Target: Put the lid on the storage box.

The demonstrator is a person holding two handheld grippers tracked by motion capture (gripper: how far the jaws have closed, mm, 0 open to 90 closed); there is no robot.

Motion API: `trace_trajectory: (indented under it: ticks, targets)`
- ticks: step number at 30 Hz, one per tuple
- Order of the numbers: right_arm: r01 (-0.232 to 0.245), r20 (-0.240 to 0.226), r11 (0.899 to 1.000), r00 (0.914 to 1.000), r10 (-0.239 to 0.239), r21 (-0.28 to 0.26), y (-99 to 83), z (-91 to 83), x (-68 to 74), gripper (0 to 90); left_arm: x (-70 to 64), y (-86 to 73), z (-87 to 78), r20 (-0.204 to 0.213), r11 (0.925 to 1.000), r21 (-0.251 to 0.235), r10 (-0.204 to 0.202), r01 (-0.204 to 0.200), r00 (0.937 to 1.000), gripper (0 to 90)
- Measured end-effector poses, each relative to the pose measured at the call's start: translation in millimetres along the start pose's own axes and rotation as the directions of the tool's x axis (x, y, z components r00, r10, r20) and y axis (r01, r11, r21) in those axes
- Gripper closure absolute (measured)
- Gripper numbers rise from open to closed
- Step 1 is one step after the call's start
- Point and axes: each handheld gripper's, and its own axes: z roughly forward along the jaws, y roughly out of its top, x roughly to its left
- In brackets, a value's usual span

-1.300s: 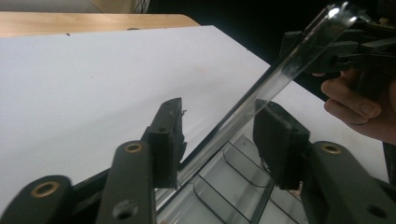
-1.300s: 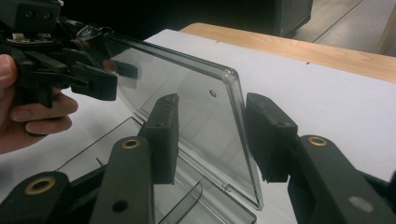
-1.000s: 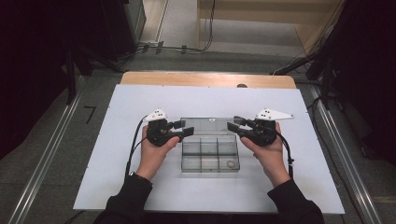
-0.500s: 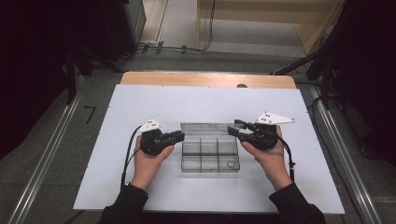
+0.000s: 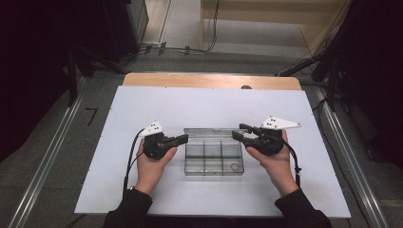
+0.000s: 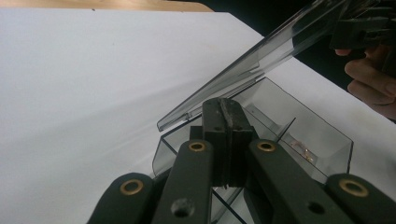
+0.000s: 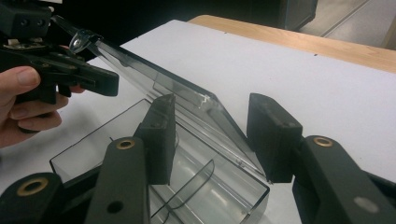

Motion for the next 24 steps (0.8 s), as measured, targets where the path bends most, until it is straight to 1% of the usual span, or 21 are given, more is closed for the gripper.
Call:
trace_trajectory:
  ticks: [5, 9, 13, 15, 19, 21, 23, 24]
  targets:
    - [-0.001, -0.005, 1.0, 1.0, 0.001, 0.003, -0.8, -2.5, -0.4, 49.1, 0.1, 0.3, 0.0, 0.007, 1.0, -0.001, 0.0, 0.0, 1.0, 89.9]
    - [-0.019, -0.016, 1.0, 0.9997, 0.019, -0.004, -1.8, -5.9, -3.0, 46.9, 0.2, 0.2, 0.6, 0.014, 1.0, 0.0, -0.001, 0.001, 0.9999, 89.9]
    - [-0.026, -0.026, 1.0, 0.9993, 0.026, -0.001, -4.6, -9.4, -6.0, 41.9, 0.8, -0.2, 1.2, 0.022, 1.0, 0.001, -0.003, 0.003, 0.9998, 89.9]
    - [-0.026, -0.022, 1.0, 0.9994, 0.026, 0.007, -6.8, -11.2, -7.0, 40.7, 1.0, -0.2, 1.2, 0.025, 1.0, 0.002, -0.002, 0.001, 0.9997, 90.0]
    - [-0.029, -0.006, 0.999, 0.9996, 0.029, 0.021, -12.9, -14.3, -10.5, 40.7, 1.3, -0.2, 1.0, 0.028, 1.0, 0.001, -0.003, 0.003, 0.9996, 89.9]
    - [-0.039, -0.002, 0.999, 0.9992, 0.039, 0.029, -16.3, -15.6, -12.7, 41.4, 1.0, -0.1, 0.7, 0.03, 1.0, -0.003, -0.003, 0.003, 0.9995, 90.0]
    - [-0.046, 0.005, 0.998, 0.9989, 0.046, 0.037, -19.7, -16.7, -14.3, 43.4, 1.0, 0.1, 0.2, 0.026, 1.0, -0.003, -0.002, 0.002, 0.9997, 89.9]
    - [-0.049, 0.014, 0.998, 0.9987, 0.049, 0.042, -21.4, -17.5, -14.9, 46.4, 1.0, 0.2, 0.0, 0.024, 1.0, -0.004, -0.001, 0.002, 0.9997, 89.9]
